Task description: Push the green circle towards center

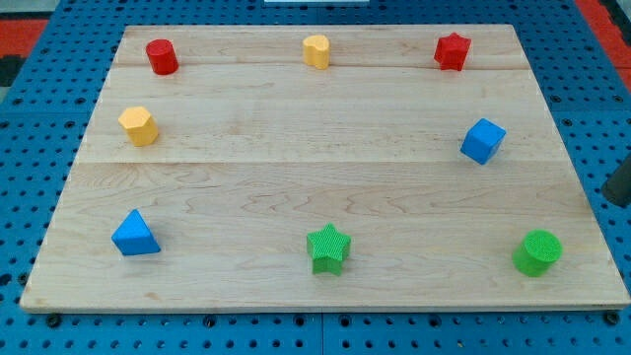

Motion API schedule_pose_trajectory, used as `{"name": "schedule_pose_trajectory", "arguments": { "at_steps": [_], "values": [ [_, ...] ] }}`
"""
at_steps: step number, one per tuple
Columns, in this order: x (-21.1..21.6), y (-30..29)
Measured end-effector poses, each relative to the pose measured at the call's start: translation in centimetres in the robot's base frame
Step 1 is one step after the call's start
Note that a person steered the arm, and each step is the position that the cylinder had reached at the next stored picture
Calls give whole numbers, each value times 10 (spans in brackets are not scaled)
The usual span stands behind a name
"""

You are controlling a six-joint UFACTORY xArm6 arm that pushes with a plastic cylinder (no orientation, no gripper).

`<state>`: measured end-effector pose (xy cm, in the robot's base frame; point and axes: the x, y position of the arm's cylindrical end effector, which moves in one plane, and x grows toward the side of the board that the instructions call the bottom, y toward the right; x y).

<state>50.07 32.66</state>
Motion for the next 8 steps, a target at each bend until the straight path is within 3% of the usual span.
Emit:
{"name": "schedule_pose_trajectory", "arguments": {
  "at_steps": [6,8],
  "values": [
    [-18,0],
    [-55,-4]
  ]
}}
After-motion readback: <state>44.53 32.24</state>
